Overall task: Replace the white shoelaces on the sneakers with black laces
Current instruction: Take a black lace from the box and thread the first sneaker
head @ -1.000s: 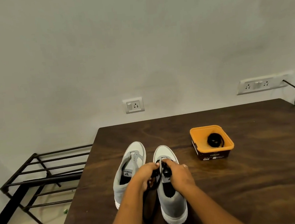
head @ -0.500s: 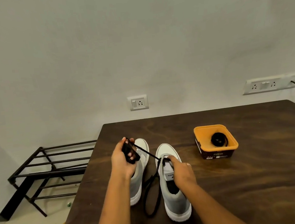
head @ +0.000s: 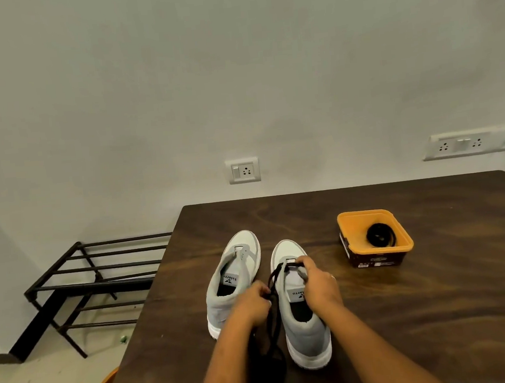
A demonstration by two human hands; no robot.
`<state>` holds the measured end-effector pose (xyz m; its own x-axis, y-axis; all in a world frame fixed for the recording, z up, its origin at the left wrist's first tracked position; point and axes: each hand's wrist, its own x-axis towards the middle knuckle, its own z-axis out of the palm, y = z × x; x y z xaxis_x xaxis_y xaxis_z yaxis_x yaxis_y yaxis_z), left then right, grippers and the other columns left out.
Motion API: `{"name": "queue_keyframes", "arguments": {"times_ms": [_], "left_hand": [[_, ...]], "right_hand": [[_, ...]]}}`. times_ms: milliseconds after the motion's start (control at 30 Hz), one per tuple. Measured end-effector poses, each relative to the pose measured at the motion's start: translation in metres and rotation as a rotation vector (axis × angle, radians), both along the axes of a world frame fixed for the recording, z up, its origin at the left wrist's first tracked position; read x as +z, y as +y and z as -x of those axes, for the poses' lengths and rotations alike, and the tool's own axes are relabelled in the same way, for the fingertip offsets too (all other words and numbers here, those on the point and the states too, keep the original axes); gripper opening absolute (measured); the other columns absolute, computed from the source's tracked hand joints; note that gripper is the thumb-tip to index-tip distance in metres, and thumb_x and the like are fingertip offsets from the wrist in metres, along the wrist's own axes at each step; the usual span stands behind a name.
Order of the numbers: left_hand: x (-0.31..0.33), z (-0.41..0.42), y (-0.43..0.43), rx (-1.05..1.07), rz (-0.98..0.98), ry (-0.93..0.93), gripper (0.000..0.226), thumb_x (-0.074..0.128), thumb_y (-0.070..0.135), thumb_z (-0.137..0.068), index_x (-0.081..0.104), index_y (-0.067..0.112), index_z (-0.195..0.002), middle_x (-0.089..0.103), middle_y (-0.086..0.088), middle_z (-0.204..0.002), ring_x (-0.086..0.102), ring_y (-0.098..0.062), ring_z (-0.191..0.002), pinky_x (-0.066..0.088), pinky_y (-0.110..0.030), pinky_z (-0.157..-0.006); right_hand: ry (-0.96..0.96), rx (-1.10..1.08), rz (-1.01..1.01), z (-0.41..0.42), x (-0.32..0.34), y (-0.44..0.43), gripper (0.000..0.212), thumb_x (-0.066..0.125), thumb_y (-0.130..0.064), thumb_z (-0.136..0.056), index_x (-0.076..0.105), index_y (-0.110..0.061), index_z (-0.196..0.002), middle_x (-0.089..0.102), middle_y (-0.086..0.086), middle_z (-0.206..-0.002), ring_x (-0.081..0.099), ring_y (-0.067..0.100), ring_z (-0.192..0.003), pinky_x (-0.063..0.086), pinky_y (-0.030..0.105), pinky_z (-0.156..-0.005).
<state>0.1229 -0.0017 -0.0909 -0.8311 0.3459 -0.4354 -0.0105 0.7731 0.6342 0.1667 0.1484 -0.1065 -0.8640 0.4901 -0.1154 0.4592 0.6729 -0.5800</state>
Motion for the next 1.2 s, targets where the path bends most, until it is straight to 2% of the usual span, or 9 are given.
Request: {"name": "queue_keyframes", "arguments": {"times_ms": [167, 267, 433, 633, 767, 867, 967, 1100, 1200], "left_hand": [[0.005, 0.014, 0.036, 0.037, -0.085, 0.367, 0.036, 0.045, 0.013, -0.094, 0.046, 0.011, -0.130, 0.053, -0.010, -0.131, 0.049, -0.028, -0.120, 0.037, -0.033, -0.097], [0.002, 0.017, 0.044, -0.034, 0.015, 0.369, 0.024, 0.043, 0.017, -0.096, 0.059, 0.009, -0.112, 0.062, -0.013, -0.118, 0.055, -0.028, -0.110, 0.040, -0.032, -0.090], [-0.008, 0.019, 0.043, 0.058, -0.144, 0.351, 0.017, 0.043, 0.009, -0.093, 0.054, 0.014, -0.081, 0.064, -0.012, -0.088, 0.054, -0.026, -0.083, 0.041, -0.032, -0.075], [0.012, 0.023, 0.028, 0.259, -0.386, 0.081, 0.028, 0.040, 0.001, -0.085, 0.052, 0.017, -0.067, 0.055, -0.004, -0.060, 0.051, -0.021, -0.051, 0.042, -0.025, -0.051], [0.025, 0.022, 0.016, 0.003, -0.175, -0.204, 0.028, 0.037, 0.000, -0.088, 0.051, 0.017, -0.071, 0.052, -0.004, -0.064, 0.048, -0.016, -0.047, 0.030, -0.015, -0.040], [0.029, 0.023, 0.020, -0.093, -0.012, -0.372, 0.027, 0.038, 0.007, -0.094, 0.053, 0.019, -0.075, 0.054, -0.001, -0.074, 0.049, -0.013, -0.060, 0.038, -0.019, -0.053], [0.030, 0.031, 0.025, -0.152, 0.097, -0.371, 0.024, 0.042, 0.011, -0.094, 0.057, 0.018, -0.077, 0.053, -0.003, -0.087, 0.046, -0.016, -0.074, 0.043, -0.026, -0.066], [0.019, 0.043, 0.030, -0.025, 0.000, -0.141, 0.018, 0.042, 0.010, -0.096, 0.059, 0.012, -0.104, 0.056, -0.009, -0.096, 0.054, -0.019, -0.075, 0.046, -0.030, -0.073], [0.005, 0.049, 0.040, -0.024, -0.058, 0.091, 0.036, 0.036, 0.009, -0.099, 0.050, 0.013, -0.133, 0.057, -0.009, -0.129, 0.054, -0.025, -0.116, 0.041, -0.028, -0.096]], "right_hand": [[0.012, -0.004, 0.063, -0.001, 0.000, 0.004, 0.051, 0.032, -0.013, -0.094, 0.033, -0.040, -0.137, 0.059, 0.014, -0.114, 0.055, 0.027, -0.104, 0.045, 0.030, -0.080], [0.020, -0.019, 0.083, -0.002, 0.000, 0.002, 0.049, 0.036, -0.022, -0.095, 0.030, -0.043, -0.139, 0.057, 0.013, -0.116, 0.056, 0.024, -0.100, 0.045, 0.028, -0.081], [0.068, -0.091, 0.121, 0.000, -0.001, -0.002, 0.056, 0.029, -0.012, -0.096, 0.027, -0.044, -0.142, 0.058, 0.012, -0.118, 0.052, 0.025, -0.111, 0.048, 0.032, -0.090], [0.107, -0.213, 0.137, 0.006, 0.001, -0.002, 0.060, 0.024, -0.005, -0.095, 0.031, -0.042, -0.141, 0.056, 0.012, -0.119, 0.049, 0.026, -0.113, 0.048, 0.036, -0.091], [0.085, -0.257, 0.103, 0.009, 0.004, -0.004, 0.058, 0.023, -0.005, -0.096, 0.032, -0.041, -0.140, 0.057, 0.012, -0.119, 0.050, 0.028, -0.113, 0.047, 0.038, -0.091], [0.082, -0.270, 0.096, 0.008, 0.005, -0.004, 0.055, 0.023, -0.006, -0.096, 0.034, -0.040, -0.139, 0.058, 0.011, -0.119, 0.050, 0.027, -0.113, 0.047, 0.039, -0.091], [0.069, -0.265, 0.100, 0.010, 0.005, -0.004, 0.054, 0.027, -0.006, -0.096, 0.035, -0.038, -0.140, 0.059, 0.010, -0.121, 0.050, 0.027, -0.114, 0.047, 0.036, -0.087], [0.056, -0.251, 0.185, 0.016, 0.000, 0.004, 0.056, 0.040, -0.006, -0.092, 0.041, -0.035, -0.140, 0.053, 0.004, -0.134, 0.047, 0.029, -0.122, 0.044, 0.036, -0.097], [0.030, -0.196, 0.199, 0.018, -0.003, 0.008, 0.060, 0.040, -0.004, -0.091, 0.039, -0.037, -0.141, 0.042, 0.002, -0.142, 0.042, 0.030, -0.126, 0.036, 0.034, -0.104]]}}
